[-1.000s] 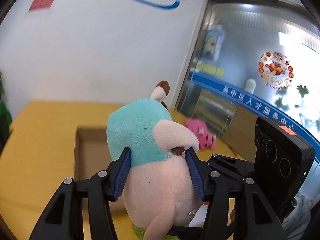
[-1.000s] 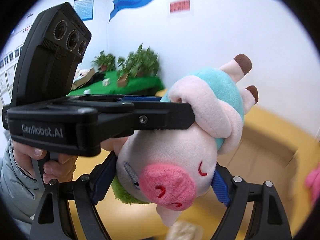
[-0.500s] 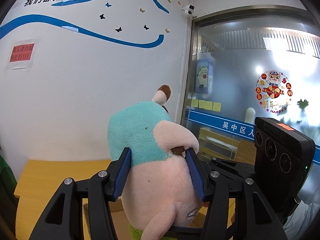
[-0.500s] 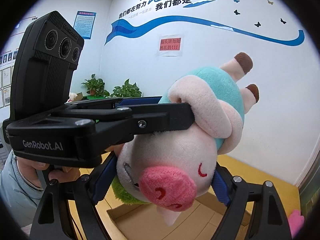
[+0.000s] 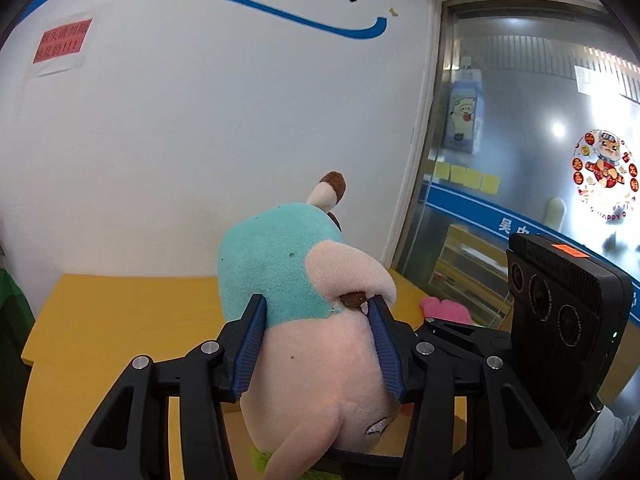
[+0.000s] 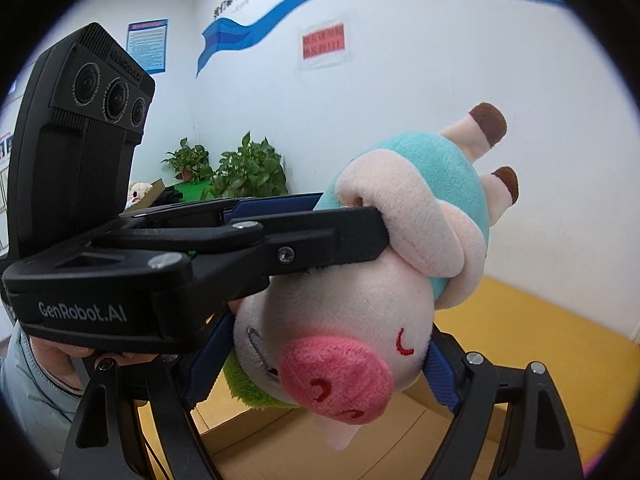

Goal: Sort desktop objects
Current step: 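Lift the pig plush with the right gripper and carry it over the box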

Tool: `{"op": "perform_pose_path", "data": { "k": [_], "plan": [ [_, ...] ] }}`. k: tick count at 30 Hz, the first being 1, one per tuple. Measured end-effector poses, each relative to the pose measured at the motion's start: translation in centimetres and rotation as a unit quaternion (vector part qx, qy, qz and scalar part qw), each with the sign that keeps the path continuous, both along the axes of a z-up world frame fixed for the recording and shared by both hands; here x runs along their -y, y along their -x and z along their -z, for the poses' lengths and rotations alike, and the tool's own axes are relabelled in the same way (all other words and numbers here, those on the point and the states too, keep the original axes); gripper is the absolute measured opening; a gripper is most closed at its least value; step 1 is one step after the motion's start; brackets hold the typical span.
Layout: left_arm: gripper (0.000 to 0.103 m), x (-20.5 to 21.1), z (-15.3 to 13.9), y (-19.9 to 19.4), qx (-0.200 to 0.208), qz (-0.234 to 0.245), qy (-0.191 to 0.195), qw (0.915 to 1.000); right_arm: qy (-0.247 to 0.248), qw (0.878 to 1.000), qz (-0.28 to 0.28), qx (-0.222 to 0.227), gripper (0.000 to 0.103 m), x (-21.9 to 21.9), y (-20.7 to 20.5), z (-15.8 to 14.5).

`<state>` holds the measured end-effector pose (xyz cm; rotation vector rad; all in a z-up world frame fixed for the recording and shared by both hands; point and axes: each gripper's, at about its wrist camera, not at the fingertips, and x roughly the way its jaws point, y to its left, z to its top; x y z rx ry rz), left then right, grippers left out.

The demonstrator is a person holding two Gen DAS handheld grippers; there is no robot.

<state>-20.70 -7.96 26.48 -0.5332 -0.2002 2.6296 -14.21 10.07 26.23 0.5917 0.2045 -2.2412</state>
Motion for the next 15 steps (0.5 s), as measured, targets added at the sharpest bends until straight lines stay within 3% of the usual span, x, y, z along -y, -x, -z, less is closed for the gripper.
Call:
{"op": "perform_pose_path", "data": {
  "k": [8,15],
  "plan": [
    [0.051,0.2,9.1,6.1,0.108,-0.003,0.011,0.9941,-0.011,0.994,0.004,0.109,0.084,2.1,5.8,9.2],
    [0.049,0.9,16.7,8.6,0.204,-0.012,0.012,0.9788,-0.033,0.979,-0.008,0.201,0.084,4.1,9.1,16.6]
  ]
}}
